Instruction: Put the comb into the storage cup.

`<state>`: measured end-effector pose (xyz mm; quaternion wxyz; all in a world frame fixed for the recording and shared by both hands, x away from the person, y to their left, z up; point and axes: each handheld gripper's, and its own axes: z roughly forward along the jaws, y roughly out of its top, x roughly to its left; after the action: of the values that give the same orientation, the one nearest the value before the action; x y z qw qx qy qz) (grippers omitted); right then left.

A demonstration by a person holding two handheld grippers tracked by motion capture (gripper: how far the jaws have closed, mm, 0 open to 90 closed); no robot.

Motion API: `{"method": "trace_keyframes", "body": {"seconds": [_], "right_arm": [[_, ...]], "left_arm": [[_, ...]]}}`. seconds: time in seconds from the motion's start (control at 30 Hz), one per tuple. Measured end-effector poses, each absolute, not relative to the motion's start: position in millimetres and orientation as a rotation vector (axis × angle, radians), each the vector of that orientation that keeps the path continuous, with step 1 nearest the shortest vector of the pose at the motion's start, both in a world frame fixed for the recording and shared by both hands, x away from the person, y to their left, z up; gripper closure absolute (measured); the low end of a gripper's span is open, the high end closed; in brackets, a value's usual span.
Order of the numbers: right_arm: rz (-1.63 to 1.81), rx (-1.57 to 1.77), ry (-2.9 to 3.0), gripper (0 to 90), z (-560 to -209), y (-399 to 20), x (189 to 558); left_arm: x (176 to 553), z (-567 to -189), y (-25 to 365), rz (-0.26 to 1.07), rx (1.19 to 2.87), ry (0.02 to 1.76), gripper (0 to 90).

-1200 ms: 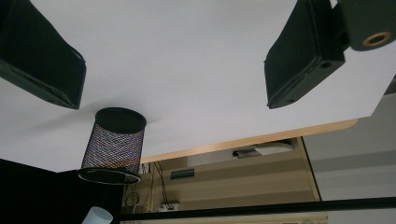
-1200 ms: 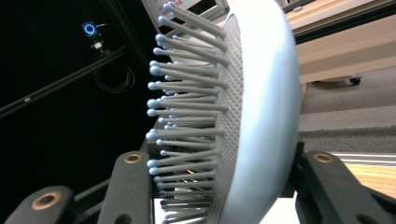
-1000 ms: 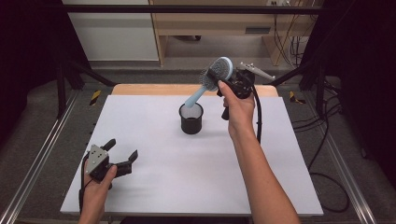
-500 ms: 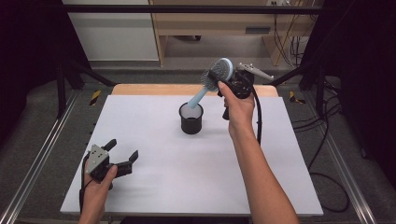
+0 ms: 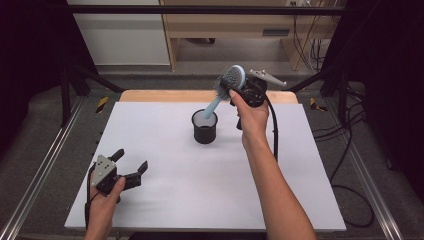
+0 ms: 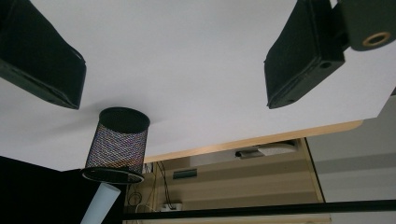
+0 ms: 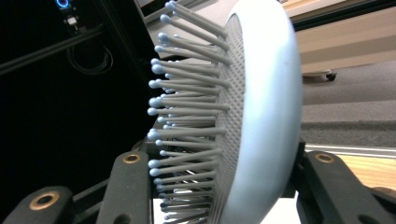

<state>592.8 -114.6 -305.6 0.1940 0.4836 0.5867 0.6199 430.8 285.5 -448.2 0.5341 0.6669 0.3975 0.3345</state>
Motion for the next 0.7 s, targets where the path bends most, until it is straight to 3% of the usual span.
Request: {"method": "trace_keyframes", "body": {"seconds": [0.7], "right_arm": [[1.692,1.395,1.701,52.9,-332.7,-105.5,599.4]], "left_arm": [[431.3,-448.5,285.7,0.793,1.593,0.948,5.7]]}}
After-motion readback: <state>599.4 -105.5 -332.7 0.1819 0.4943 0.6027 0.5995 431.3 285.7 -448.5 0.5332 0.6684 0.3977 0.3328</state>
